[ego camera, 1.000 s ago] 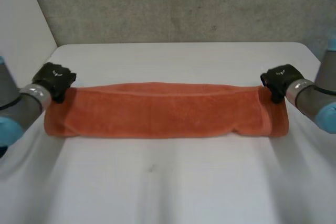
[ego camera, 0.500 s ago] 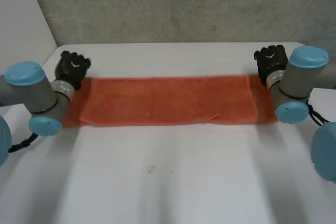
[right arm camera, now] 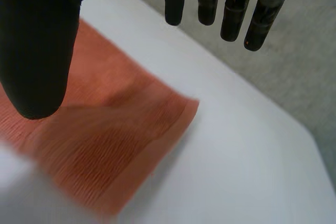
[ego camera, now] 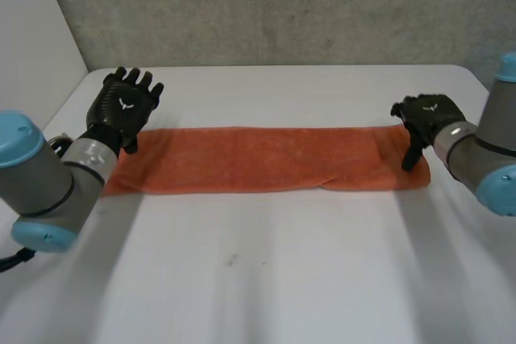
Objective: Fold the laundry
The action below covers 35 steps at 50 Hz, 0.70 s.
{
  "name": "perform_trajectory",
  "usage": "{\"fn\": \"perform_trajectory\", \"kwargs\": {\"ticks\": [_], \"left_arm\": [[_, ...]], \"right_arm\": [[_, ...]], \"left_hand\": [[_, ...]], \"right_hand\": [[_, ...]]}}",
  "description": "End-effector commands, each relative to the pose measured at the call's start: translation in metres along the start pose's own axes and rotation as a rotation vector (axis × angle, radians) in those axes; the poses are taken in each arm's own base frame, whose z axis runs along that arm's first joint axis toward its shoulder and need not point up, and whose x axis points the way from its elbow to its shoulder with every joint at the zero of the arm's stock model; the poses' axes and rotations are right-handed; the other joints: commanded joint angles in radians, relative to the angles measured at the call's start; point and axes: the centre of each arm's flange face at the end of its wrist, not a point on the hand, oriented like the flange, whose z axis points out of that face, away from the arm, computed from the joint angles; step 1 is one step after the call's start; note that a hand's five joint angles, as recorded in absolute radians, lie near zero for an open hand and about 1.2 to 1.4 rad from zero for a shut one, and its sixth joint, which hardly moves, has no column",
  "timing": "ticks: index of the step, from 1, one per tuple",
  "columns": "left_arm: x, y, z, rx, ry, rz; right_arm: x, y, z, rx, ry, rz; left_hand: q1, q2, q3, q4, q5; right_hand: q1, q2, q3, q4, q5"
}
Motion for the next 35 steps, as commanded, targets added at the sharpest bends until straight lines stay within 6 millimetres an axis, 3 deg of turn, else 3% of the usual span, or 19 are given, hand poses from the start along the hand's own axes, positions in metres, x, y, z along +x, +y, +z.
{"fn": "perform_trajectory", "kwargs": {"ticks": [1,5,10,11,13,16,18,20,25,27,31,35], "left_arm": [[0.014,-0.009,-0.021,-0.010,0.038,-0.141],[0.013,-0.007,-0.022,-0.030,0.021,-0.194],[0.009,-0.004,-0.022,-0.055,-0.013,-0.237],[0.008,-0.003,-0.022,-0.058,-0.018,-0.243],[0.008,-0.002,-0.022,-0.061,-0.020,-0.243],[0.008,-0.002,-0.022,-0.063,-0.019,-0.243],[0.008,-0.001,-0.022,-0.065,-0.019,-0.244],[0.009,0.000,-0.023,-0.069,-0.018,-0.244],[0.010,0.002,-0.025,-0.078,-0.014,-0.246],[0.010,0.001,-0.026,-0.078,-0.014,-0.246],[0.006,-0.003,-0.027,-0.067,-0.025,-0.243],[0.006,-0.004,-0.029,-0.067,-0.022,-0.245]], "right_arm": [[0.003,0.019,-0.003,-0.079,-0.030,0.020],[0.010,0.020,0.001,-0.058,-0.027,0.031],[0.009,0.036,0.015,-0.053,-0.036,0.038],[0.009,0.039,0.018,-0.051,-0.036,0.038],[0.011,0.045,0.027,-0.030,-0.020,0.033],[0.018,0.053,0.034,-0.033,-0.001,0.033],[0.020,0.057,0.036,-0.043,0.002,0.035],[0.037,0.068,0.045,-0.080,0.040,0.023],[0.063,0.072,0.044,-0.121,0.102,-0.025],[0.106,0.065,0.039,-0.134,0.242,-0.100],[0.162,0.053,0.027,-0.150,0.428,-0.223],[0.175,0.040,0.028,-0.110,0.476,-0.272]], "left_hand": [[-0.017,-0.029,-0.039,-0.030,-0.047],[-0.014,-0.026,-0.036,-0.027,-0.044],[-0.014,-0.026,-0.036,-0.027,-0.044],[-0.014,-0.026,-0.036,-0.027,-0.044],[-0.014,-0.026,-0.036,-0.027,-0.044],[-0.014,-0.026,-0.036,-0.027,-0.044],[-0.014,-0.026,-0.036,-0.027,-0.044],[-0.014,-0.026,-0.036,-0.027,-0.044],[-0.014,-0.026,-0.036,-0.027,-0.044],[-0.014,-0.026,-0.036,-0.027,-0.044],[-0.014,-0.026,-0.036,-0.027,-0.044],[-0.014,-0.026,-0.036,-0.027,-0.044]], "right_hand": [[0.193,0.179,0.182,0.169,0.162],[0.282,0.267,0.270,0.257,0.250],[0.437,0.422,0.425,0.412,0.405],[0.510,0.495,0.498,0.485,0.478],[0.882,0.867,0.870,0.857,0.850],[1.161,1.147,1.150,1.137,1.129],[1.182,1.167,1.170,1.157,1.150],[1.182,1.167,1.170,1.157,1.150],[1.182,1.167,1.170,1.157,1.150],[1.182,1.167,1.170,1.157,1.150],[1.182,1.167,1.170,1.157,1.150],[1.182,1.167,1.170,1.157,1.150]]}}
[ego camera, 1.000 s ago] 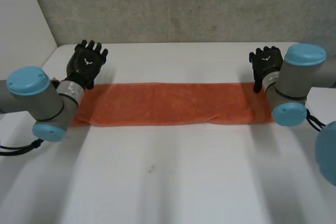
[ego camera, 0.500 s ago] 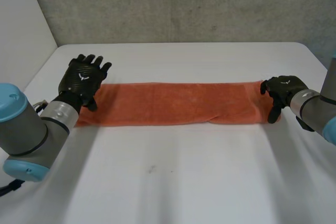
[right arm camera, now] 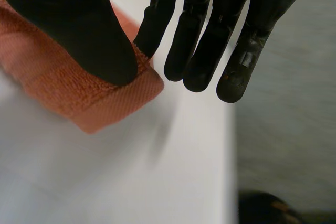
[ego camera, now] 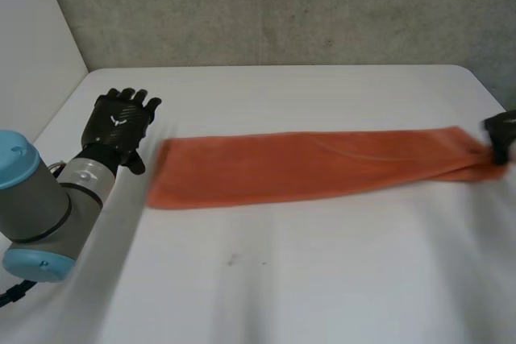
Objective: Fold the laundry
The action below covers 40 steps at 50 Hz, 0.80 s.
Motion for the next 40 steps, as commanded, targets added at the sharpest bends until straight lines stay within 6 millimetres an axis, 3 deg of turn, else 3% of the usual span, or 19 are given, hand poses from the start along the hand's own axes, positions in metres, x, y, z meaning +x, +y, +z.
{"fn": "perform_trajectory", "kwargs": {"ticks": [1,3,7,9,12,14,15,18,19,22,23,27,30,31,33,37,39,40], "left_arm": [[-0.001,-0.004,-0.004,0.006,-0.002,0.000],[0.000,-0.004,-0.004,0.006,0.000,-0.001],[0.001,-0.004,-0.004,0.005,0.003,-0.001],[0.000,-0.003,-0.004,0.006,0.000,0.001],[-0.001,-0.003,-0.004,0.006,-0.003,0.000],[-0.001,-0.002,-0.004,0.004,-0.004,-0.001],[-0.001,-0.002,-0.004,0.004,-0.004,0.001],[-0.002,-0.002,-0.004,0.004,-0.006,0.001],[-0.002,-0.002,-0.004,0.003,-0.005,0.001],[-0.002,-0.002,-0.004,0.003,-0.005,0.001],[-0.002,-0.002,-0.004,0.002,-0.004,0.001],[-0.001,-0.001,-0.004,0.000,-0.004,0.000],[0.001,-0.002,-0.005,0.000,0.002,0.000],[0.001,-0.001,-0.006,-0.001,0.004,0.000],[0.004,-0.003,-0.007,0.003,0.012,0.000],[0.009,-0.006,-0.007,0.018,0.030,-0.001],[0.013,-0.010,-0.007,0.033,0.038,0.001],[0.024,-0.020,-0.007,0.068,0.064,0.003]], "right_arm": [[0.056,-0.016,0.005,0.035,0.192,-0.115],[0.056,-0.022,0.004,0.057,0.190,-0.108],[0.033,-0.044,-0.001,0.139,0.132,-0.092],[0.001,-0.069,-0.010,0.236,0.046,-0.089],[-0.063,-0.112,-0.038,0.421,-0.115,-0.108],[-0.092,-0.128,-0.054,0.494,-0.182,-0.125],[-0.121,-0.141,-0.073,0.563,-0.255,-0.142],[-0.164,-0.156,-0.105,0.665,-0.367,-0.166],[-0.192,-0.161,-0.128,0.725,-0.449,-0.183],[-0.234,-0.159,-0.164,0.806,-0.585,-0.225],[-0.259,-0.150,-0.182,0.838,-0.674,-0.248],[-0.309,-0.114,-0.211,0.849,-0.845,-0.319],[-0.317,-0.101,-0.211,0.819,-0.854,-0.345],[-0.314,-0.100,-0.206,0.794,-0.822,-0.342],[-0.308,-0.100,-0.200,0.749,-0.765,-0.334],[-0.282,-0.105,-0.182,0.655,-0.629,-0.276],[-0.231,-0.116,-0.164,0.577,-0.529,-0.132],[-0.219,-0.116,-0.162,0.559,-0.520,-0.086]], "left_hand": [[-0.014,-0.026,-0.036,-0.027,-0.044],[-0.014,-0.026,-0.036,-0.027,-0.044],[-0.014,-0.026,-0.036,-0.027,-0.044],[-0.014,-0.026,-0.036,-0.027,-0.044],[-0.014,-0.026,-0.036,-0.027,-0.044],[-0.017,-0.029,-0.039,-0.030,-0.047],[-0.014,-0.026,-0.036,-0.027,-0.044],[-0.014,-0.026,-0.036,-0.027,-0.044],[-0.017,-0.029,-0.039,-0.030,-0.047],[-0.017,-0.029,-0.039,-0.030,-0.047],[-0.014,-0.026,-0.036,-0.027,-0.044],[-0.017,-0.029,-0.039,-0.030,-0.047],[-0.017,-0.029,-0.039,-0.030,-0.047],[-0.017,-0.029,-0.039,-0.030,-0.047],[-0.018,-0.029,-0.040,-0.031,-0.048],[-0.018,-0.029,-0.040,-0.031,-0.048],[-0.018,-0.029,-0.040,-0.031,-0.048],[-0.018,-0.029,-0.040,-0.031,-0.048]], "right_hand": [[0.436,0.223,0.215,0.205,0.255],[0.436,0.223,0.215,0.205,0.255],[0.436,0.223,0.215,0.205,0.255],[0.436,0.223,0.215,0.205,0.255],[0.436,0.223,0.215,0.205,0.255],[0.436,0.223,0.215,0.205,0.255],[0.436,0.223,0.215,0.205,0.255],[0.436,0.223,0.215,0.205,0.255],[0.436,0.223,0.215,0.205,0.255],[0.436,0.223,0.215,0.205,0.255],[0.436,0.223,0.215,0.205,0.255],[0.436,0.223,0.215,0.205,0.255],[0.428,0.216,0.207,0.197,0.247],[-0.176,-0.389,-0.398,-0.407,-0.357],[-0.735,-0.947,-0.956,-0.966,-0.916],[-0.786,-0.998,-1.007,-1.017,-0.967],[-0.786,-0.998,-1.007,-1.017,-0.967],[-0.786,-0.998,-1.007,-1.017,-0.967]]}}
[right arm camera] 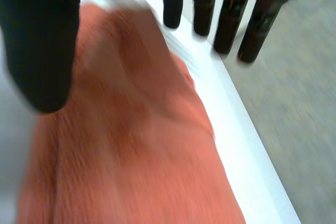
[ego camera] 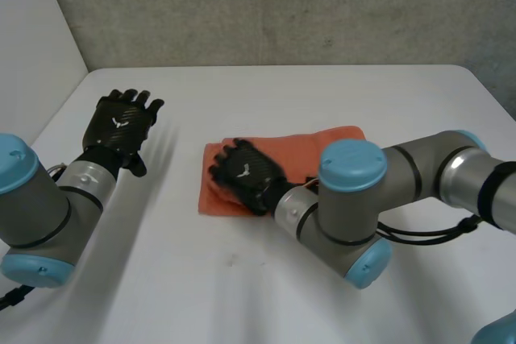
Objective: Fold the laundry
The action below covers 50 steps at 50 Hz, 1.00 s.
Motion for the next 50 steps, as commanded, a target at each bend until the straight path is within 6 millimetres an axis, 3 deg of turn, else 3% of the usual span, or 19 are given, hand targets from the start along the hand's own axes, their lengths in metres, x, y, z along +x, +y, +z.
{"fn": "perform_trajectory", "kwargs": {"ticks": [1,4,12,13,14,17,18,19,22,23,27,30,31,33,36,40,44,47,50], "left_arm": [[0.024,-0.020,0.001,0.073,0.061,0.005],[0.034,-0.034,0.002,0.116,0.084,0.005],[0.090,-0.067,0.010,0.221,0.226,-0.097],[0.106,-0.069,0.013,0.214,0.264,-0.132],[0.109,-0.068,0.014,0.205,0.276,-0.142],[0.116,-0.063,0.015,0.147,0.305,-0.159],[0.116,-0.063,0.015,0.147,0.305,-0.159],[0.116,-0.062,0.014,0.132,0.310,-0.160],[0.116,-0.059,0.011,0.085,0.317,-0.165],[0.114,-0.056,0.009,0.059,0.306,-0.172],[0.104,-0.051,0.008,0.016,0.256,-0.183],[0.073,-0.042,0.005,-0.049,0.124,-0.209],[0.061,-0.037,0.004,-0.072,0.080,-0.214],[0.047,-0.032,0.000,-0.094,0.041,-0.216],[0.039,-0.028,-0.005,-0.109,0.020,-0.217],[0.029,-0.019,-0.010,-0.138,-0.008,-0.222],[0.022,-0.011,-0.009,-0.162,-0.031,-0.224],[0.022,-0.011,-0.009,-0.165,-0.032,-0.224],[0.023,-0.011,-0.010,-0.162,-0.028,-0.224]], "right_arm": [[0.102,0.021,-0.049,-0.147,0.329,0.281],[0.115,0.036,-0.068,-0.174,0.376,0.444],[0.108,0.079,-0.099,-0.299,0.377,0.610],[0.107,0.088,-0.105,-0.326,0.380,0.630],[0.107,0.088,-0.105,-0.326,0.380,0.630],[0.112,0.102,-0.111,-0.347,0.380,0.659],[0.112,0.102,-0.111,-0.347,0.380,0.659],[0.112,0.108,-0.110,-0.349,0.370,0.667],[0.111,0.111,-0.108,-0.351,0.361,0.671],[0.112,0.121,-0.101,-0.359,0.362,0.671],[0.129,0.119,-0.094,-0.335,0.405,0.613],[0.134,0.116,-0.092,-0.329,0.416,0.591],[0.148,0.101,-0.083,-0.301,0.447,0.496],[0.145,0.084,-0.073,-0.276,0.434,0.444],[0.122,0.036,-0.048,-0.178,0.357,0.347],[0.083,-0.005,-0.025,-0.083,0.245,0.226],[0.044,-0.019,-0.012,-0.044,0.142,0.145],[-0.015,-0.025,-0.005,-0.001,-0.045,0.086],[-0.036,-0.018,-0.004,-0.006,-0.107,0.066]], "left_hand": [[-0.016,-0.024,-0.033,-0.025,-0.048],[-0.016,-0.024,-0.033,-0.025,-0.048],[-0.009,-0.018,-0.027,-0.019,-0.041],[-0.006,-0.015,-0.024,-0.016,-0.038],[-0.006,-0.015,-0.024,-0.016,-0.038],[-0.006,-0.015,-0.024,-0.016,-0.038],[-0.006,-0.015,-0.024,-0.016,-0.038],[-0.006,-0.015,-0.024,-0.016,-0.038],[-0.006,-0.015,-0.024,-0.016,-0.038],[-0.006,-0.015,-0.024,-0.016,-0.038],[-0.006,-0.015,-0.024,-0.016,-0.038],[-0.012,-0.020,-0.029,-0.022,-0.044],[-0.012,-0.021,-0.029,-0.022,-0.044],[-0.015,-0.023,-0.032,-0.025,-0.047],[-0.015,-0.023,-0.032,-0.025,-0.047],[-0.016,-0.024,-0.033,-0.025,-0.048],[-0.016,-0.024,-0.033,-0.025,-0.048],[-0.016,-0.024,-0.033,-0.025,-0.048],[-0.016,-0.024,-0.033,-0.025,-0.048]], "right_hand": [[-0.117,-0.247,-0.265,-0.291,-0.284],[-0.117,-0.247,-0.265,-0.291,-0.284],[-0.117,-0.247,-0.265,-0.291,-0.284],[-0.020,-0.150,-0.168,-0.194,-0.187],[-0.019,-0.149,-0.166,-0.193,-0.185],[0.359,0.229,0.212,0.185,0.193],[0.360,0.230,0.212,0.186,0.194],[0.607,0.477,0.460,0.433,0.441],[0.704,0.573,0.556,0.529,0.537],[1.101,0.970,0.953,0.926,0.934],[1.105,0.974,0.957,0.930,0.938],[1.105,0.974,0.957,0.930,0.938],[1.105,0.974,0.957,0.930,0.938],[1.105,0.974,0.957,0.930,0.938],[1.105,0.974,0.957,0.930,0.938],[1.105,0.974,0.957,0.930,0.938],[1.105,0.974,0.957,0.930,0.938],[1.105,0.974,0.957,0.930,0.938],[1.105,0.974,0.957,0.930,0.938]]}}
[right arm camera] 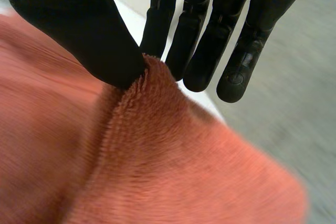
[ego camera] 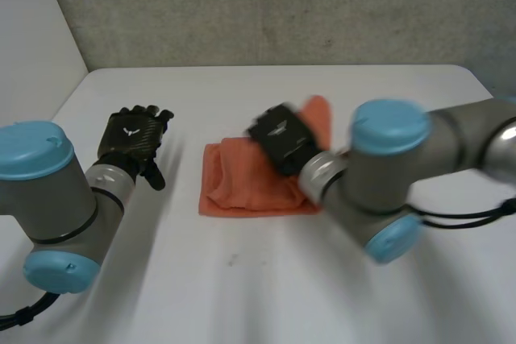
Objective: Fold the laundry
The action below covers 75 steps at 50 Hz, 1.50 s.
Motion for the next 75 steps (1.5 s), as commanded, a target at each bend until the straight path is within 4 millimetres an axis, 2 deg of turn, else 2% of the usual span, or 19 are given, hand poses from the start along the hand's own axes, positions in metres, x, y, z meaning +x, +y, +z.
{"fn": "perform_trajectory", "kwargs": {"ticks": [1,2,3,4,6,9,13,22,27,32,35,44,50,59,64,69,71,72,75], "left_arm": [[0.000,0.001,0.001,-0.003,0.002,0.000],[0.001,0.001,0.001,-0.001,0.005,0.001],[0.002,0.000,0.001,0.003,0.008,0.001],[0.003,-0.003,0.002,0.012,0.012,0.001],[0.004,-0.007,0.003,0.026,0.015,0.003],[0.008,-0.014,0.008,0.058,0.028,0.004],[0.022,-0.029,0.014,0.117,0.071,-0.005],[0.071,-0.049,0.028,0.186,0.236,-0.129],[0.098,-0.033,0.033,0.090,0.325,-0.183],[0.104,-0.015,0.041,0.022,0.332,-0.188],[0.107,-0.006,0.042,-0.010,0.332,-0.184],[0.094,0.010,0.042,-0.101,0.263,-0.159],[0.073,0.021,0.045,-0.168,0.189,-0.052],[0.073,0.027,0.037,-0.187,0.198,0.068],[0.074,0.018,0.034,-0.163,0.201,0.079],[0.072,0.003,0.030,-0.128,0.198,0.070],[0.071,-0.002,0.029,-0.114,0.196,0.066],[0.065,-0.026,0.024,-0.059,0.183,0.054],[0.058,-0.050,0.018,0.002,0.167,0.041]], "right_arm": [[-0.075,0.017,0.000,0.014,-0.224,-0.086],[-0.074,0.016,0.001,0.016,-0.218,-0.086],[-0.072,0.015,0.001,0.018,-0.214,-0.079],[-0.068,0.011,0.001,0.022,-0.199,-0.061],[-0.058,0.003,0.000,0.030,-0.167,-0.023],[-0.021,-0.018,-0.004,0.058,-0.066,0.114],[0.026,-0.025,-0.014,0.082,0.055,0.305],[0.080,0.000,-0.021,0.047,0.181,0.531],[0.081,0.020,-0.017,-0.029,0.178,0.583],[0.070,0.046,-0.008,-0.151,0.144,0.632],[0.068,0.052,-0.006,-0.186,0.134,0.655],[0.064,0.054,0.003,-0.198,0.109,0.674],[0.062,0.055,0.007,-0.214,0.091,0.677],[0.053,0.070,0.016,-0.273,0.057,0.689],[0.050,0.077,0.018,-0.313,0.046,0.665],[0.057,0.069,0.016,-0.308,0.050,0.634],[0.068,0.050,0.013,-0.265,0.069,0.626],[0.073,0.042,0.010,-0.249,0.076,0.622],[0.102,0.004,-0.006,-0.159,0.142,0.602]], "left_hand": [[-0.016,-0.024,-0.033,-0.025,-0.048],[-0.016,-0.024,-0.033,-0.025,-0.048],[-0.016,-0.024,-0.033,-0.025,-0.048],[-0.016,-0.024,-0.033,-0.025,-0.048],[-0.016,-0.024,-0.033,-0.025,-0.048],[-0.016,-0.024,-0.033,-0.025,-0.048],[-0.012,-0.021,-0.029,-0.022,-0.044],[0.011,0.003,-0.006,0.002,-0.020],[0.014,0.006,-0.003,0.005,-0.018],[0.026,0.018,0.009,0.017,-0.006],[0.029,0.021,0.012,0.019,-0.003],[0.035,0.026,0.018,0.025,0.003],[0.032,0.024,0.015,0.022,0.000],[0.023,0.015,0.006,0.014,-0.009],[0.020,0.012,0.003,0.011,-0.012],[0.017,0.009,0.000,0.008,-0.015],[0.014,0.006,-0.003,0.005,-0.018],[0.005,-0.003,-0.012,-0.004,-0.026],[0.002,-0.006,-0.015,-0.007,-0.029]], "right_hand": [[0.427,0.216,0.213,0.204,0.236],[0.407,0.196,0.194,0.185,0.217],[0.175,-0.036,-0.039,-0.048,-0.016],[-0.368,-0.579,-0.582,-0.591,-0.559],[-0.739,-0.950,-0.953,-0.962,-0.930],[-0.795,-1.006,-1.009,-1.017,-0.986],[-0.795,-1.006,-1.009,-1.017,-0.986],[-0.795,-1.006,-1.009,-1.017,-0.986],[-0.795,-1.006,-1.009,-1.017,-0.986],[-0.795,-1.006,-1.009,-1.017,-0.986],[-0.795,-1.006,-1.009,-1.017,-0.986],[-0.795,-1.006,-1.009,-1.017,-0.986],[-0.795,-1.006,-1.009,-1.017,-0.986],[-0.795,-1.006,-1.009,-1.017,-0.986],[-0.795,-1.006,-1.009,-1.017,-0.986],[-0.795,-1.006,-1.009,-1.017,-0.986],[-0.795,-1.006,-1.009,-1.017,-0.986],[-0.795,-1.006,-1.009,-1.017,-0.986],[-0.795,-1.006,-1.009,-1.017,-0.986]]}}
